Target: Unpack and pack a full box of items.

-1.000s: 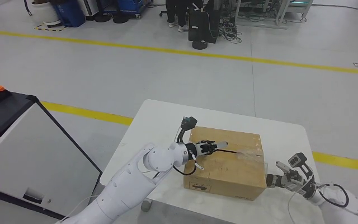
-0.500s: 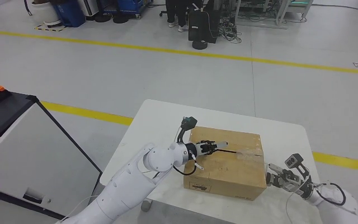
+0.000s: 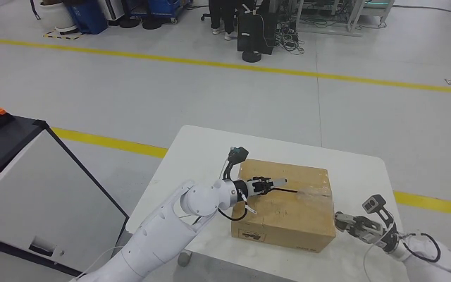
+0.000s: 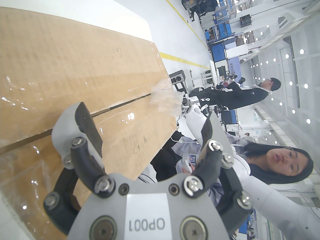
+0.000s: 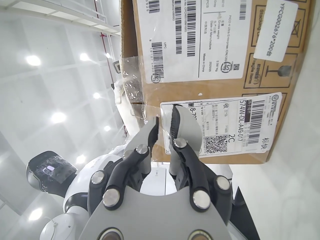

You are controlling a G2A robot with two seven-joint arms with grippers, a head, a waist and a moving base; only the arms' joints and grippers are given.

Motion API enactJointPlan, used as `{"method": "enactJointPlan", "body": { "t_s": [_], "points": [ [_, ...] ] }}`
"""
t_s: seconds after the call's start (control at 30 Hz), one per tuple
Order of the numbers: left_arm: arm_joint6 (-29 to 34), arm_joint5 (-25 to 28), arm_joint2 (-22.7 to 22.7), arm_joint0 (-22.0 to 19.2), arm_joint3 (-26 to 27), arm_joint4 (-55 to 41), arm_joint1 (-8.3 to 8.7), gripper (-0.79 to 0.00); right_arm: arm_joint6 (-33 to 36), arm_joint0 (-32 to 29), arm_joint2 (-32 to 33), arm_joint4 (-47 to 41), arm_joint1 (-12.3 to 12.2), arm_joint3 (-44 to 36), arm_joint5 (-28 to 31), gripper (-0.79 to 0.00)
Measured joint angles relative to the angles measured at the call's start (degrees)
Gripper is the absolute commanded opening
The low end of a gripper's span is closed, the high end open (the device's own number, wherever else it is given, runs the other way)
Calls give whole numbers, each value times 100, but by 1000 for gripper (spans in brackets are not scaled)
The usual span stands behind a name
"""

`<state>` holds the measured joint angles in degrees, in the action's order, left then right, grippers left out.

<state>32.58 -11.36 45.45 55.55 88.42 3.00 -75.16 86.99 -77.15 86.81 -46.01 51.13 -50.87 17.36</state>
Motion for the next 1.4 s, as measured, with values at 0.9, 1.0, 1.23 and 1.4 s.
{"method": "enactJointPlan", "body": {
  "t_s": [0.9, 1.0, 1.23, 1.4],
  "points": [
    [0, 0, 0, 0, 0, 0, 0, 0, 43, -456, 449, -111, -95, -684, -42, -785],
    [0, 0, 0, 0, 0, 0, 0, 0, 43, -456, 449, -111, -95, -684, -42, -785],
    [0, 0, 0, 0, 0, 0, 0, 0, 43, -456, 449, -111, -95, -685, -42, -785],
    [0, 0, 0, 0, 0, 0, 0, 0, 42, -457, 449, -111, -95, -686, -43, -785]
  ]
}}
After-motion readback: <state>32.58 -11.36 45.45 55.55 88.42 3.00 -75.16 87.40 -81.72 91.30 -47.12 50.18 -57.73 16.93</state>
